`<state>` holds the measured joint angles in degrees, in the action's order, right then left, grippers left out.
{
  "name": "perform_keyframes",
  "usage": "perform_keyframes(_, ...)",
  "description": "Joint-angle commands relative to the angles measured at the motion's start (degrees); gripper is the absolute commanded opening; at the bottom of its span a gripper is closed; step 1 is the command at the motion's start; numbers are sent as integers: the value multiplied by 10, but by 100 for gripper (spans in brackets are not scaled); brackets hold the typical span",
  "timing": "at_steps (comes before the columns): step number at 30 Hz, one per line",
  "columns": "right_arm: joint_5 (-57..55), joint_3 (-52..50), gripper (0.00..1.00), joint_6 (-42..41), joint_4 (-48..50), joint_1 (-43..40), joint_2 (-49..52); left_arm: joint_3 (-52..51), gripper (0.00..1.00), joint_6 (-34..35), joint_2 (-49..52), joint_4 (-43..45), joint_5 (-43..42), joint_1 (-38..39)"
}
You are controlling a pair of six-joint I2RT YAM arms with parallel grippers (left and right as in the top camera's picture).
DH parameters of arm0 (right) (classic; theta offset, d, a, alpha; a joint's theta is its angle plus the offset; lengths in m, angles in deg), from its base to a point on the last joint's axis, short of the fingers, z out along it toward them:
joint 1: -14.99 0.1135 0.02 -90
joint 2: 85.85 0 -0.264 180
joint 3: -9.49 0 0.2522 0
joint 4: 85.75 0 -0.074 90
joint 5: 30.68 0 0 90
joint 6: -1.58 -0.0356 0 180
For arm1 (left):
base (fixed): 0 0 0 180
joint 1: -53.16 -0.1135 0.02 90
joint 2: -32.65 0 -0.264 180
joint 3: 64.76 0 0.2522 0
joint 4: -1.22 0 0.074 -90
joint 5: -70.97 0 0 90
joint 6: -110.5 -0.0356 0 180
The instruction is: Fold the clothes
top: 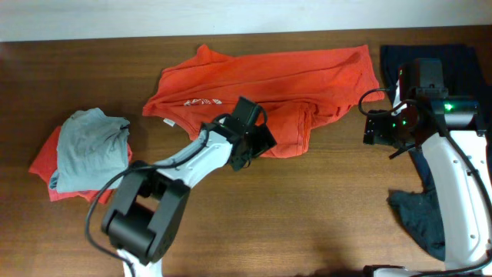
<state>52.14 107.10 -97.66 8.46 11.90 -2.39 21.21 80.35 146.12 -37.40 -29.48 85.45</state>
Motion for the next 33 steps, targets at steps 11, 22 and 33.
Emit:
perform_keyframes(11,1,7,85,-2,-3,-4,-2,-6,18,14,38,13,54,-2)
perform_keyframes(22,1,7,85,-1,-2,-4,-2,-6,0,-83,-25,-154,109,-56)
perform_keyframes(33,1,7,89,-1,14,-4,37,-6,0,-179,-185,-377,242,-264)
